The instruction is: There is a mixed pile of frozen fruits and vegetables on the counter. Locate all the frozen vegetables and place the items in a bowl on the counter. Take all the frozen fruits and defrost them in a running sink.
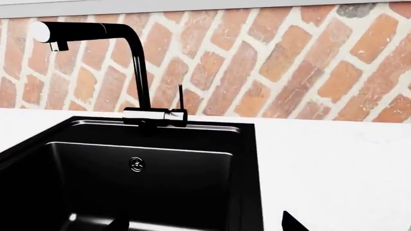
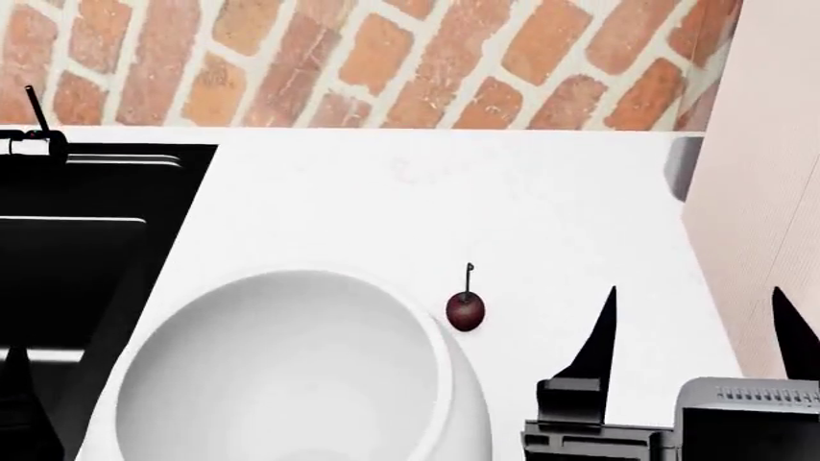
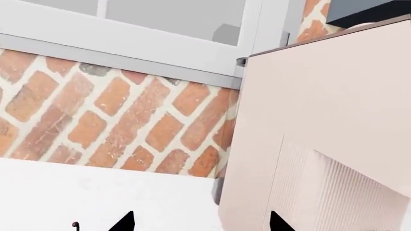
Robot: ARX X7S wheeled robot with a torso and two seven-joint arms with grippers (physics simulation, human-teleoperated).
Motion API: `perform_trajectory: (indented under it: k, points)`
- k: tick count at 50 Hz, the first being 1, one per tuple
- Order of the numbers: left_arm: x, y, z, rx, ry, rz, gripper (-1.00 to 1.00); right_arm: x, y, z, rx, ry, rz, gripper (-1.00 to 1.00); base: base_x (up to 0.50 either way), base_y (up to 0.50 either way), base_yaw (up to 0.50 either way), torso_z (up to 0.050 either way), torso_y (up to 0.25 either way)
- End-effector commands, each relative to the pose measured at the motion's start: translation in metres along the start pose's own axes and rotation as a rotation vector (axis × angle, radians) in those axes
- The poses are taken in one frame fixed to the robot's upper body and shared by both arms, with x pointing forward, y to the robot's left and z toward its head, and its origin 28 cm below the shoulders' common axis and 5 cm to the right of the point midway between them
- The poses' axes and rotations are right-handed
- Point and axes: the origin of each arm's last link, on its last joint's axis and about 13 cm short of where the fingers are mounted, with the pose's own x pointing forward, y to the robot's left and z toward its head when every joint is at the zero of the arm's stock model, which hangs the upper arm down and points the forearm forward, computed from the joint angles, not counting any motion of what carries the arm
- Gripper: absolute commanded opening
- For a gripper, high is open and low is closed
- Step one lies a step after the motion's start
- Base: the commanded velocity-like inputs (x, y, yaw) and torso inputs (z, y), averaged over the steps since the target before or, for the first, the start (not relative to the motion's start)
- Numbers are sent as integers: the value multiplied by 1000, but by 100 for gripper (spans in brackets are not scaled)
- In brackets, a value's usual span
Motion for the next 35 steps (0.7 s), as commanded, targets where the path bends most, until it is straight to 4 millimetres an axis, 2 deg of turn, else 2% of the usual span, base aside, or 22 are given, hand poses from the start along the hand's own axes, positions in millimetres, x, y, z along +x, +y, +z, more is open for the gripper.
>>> perform_trajectory:
  k: [1,8,13,17,21,23,25,30,31,35]
  points:
    - [-1,1,0,-29,-2,-21,100,20,-1,3,99,44,5,100,0,0,0,0,0]
    - [-1,3,0,-28,4,-23,100,52,4,3,80,162,99,100,0,0,0,0,0]
    - [-1,2,0,-26,3,-25,100,77,7,11,53,205,162,100,0,0,0,0,0]
    - [-1,2,0,-23,8,-25,100,101,10,15,112,319,252,100,0,0,0,0,0]
    - [-1,2,0,-23,10,-24,100,118,10,23,166,354,280,100,0,0,0,0,0]
    - [-1,3,-2,-22,15,-25,100,131,10,24,273,433,273,100,0,0,0,0,0]
    - [-1,4,-3,-22,21,-24,100,136,11,23,289,513,329,100,0,0,0,0,0]
    - [-4,5,-3,-20,21,-28,100,146,14,38,306,589,390,100,0,0,0,0,0]
    - [-3,4,-3,-18,23,-30,100,151,15,40,354,636,387,100,0,0,0,0,0]
    - [-2,4,-1,-17,20,-29,100,159,19,42,325,690,430,100,0,0,0,0,0]
